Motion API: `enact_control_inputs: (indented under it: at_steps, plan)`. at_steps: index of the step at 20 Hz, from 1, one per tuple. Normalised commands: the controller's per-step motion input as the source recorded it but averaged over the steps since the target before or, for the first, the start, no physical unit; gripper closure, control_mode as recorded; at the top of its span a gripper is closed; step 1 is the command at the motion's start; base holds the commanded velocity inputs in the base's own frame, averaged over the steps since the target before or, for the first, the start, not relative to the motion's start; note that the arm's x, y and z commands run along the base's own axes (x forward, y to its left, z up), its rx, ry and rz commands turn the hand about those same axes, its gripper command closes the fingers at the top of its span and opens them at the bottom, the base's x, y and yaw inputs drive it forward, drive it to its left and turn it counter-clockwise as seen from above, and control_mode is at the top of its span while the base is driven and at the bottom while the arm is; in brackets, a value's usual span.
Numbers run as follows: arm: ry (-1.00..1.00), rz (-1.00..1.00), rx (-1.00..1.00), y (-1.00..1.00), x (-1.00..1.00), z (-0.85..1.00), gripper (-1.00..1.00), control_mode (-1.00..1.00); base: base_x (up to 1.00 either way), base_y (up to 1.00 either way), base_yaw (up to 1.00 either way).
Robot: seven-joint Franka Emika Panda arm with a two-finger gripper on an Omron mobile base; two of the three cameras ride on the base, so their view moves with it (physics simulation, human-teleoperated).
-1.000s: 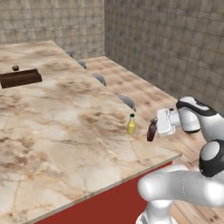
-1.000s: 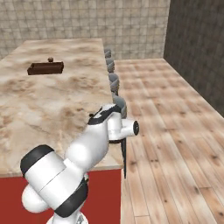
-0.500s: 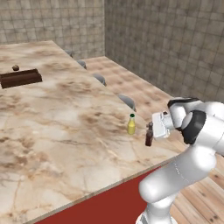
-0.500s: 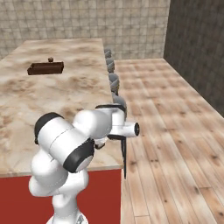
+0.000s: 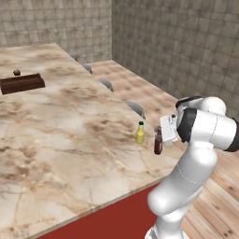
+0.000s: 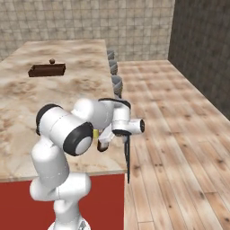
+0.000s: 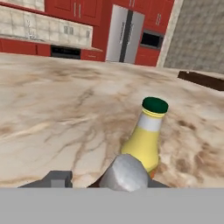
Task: Move the mustard and ketchup from the cabinet to the dining counter.
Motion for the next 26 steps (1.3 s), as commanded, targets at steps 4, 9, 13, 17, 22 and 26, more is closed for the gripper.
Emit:
enact_control_inputs:
  at_steps: [4,9,13,17,22,26]
  plan:
    - [-0.02,0.00,-0.06,0.00,-0.33,-0.34,-1.00,-1.00,0.00,0.00,0.00]
    - [-0.02,0.00,-0.05,0.00,-0.33,-0.17,-1.00,-1.00,0.00,0.00,0.00]
    - [-0.02,0.00,-0.01,0.00,-0.32,0.00,-1.00,-1.00,0.00,0.00,0.00]
    - [-0.05,0.00,0.00,0.00,-0.29,0.03,-1.00,-1.00,0.00,0.00,0.00]
    - [-0.03,0.00,0.00,0.00,-0.18,0.57,-1.00,-1.00,0.00,0.00,0.00]
    - [0.00,0.00,-0.03,0.00,-0.07,0.97,-1.00,-1.00,0.00,0.00,0.00]
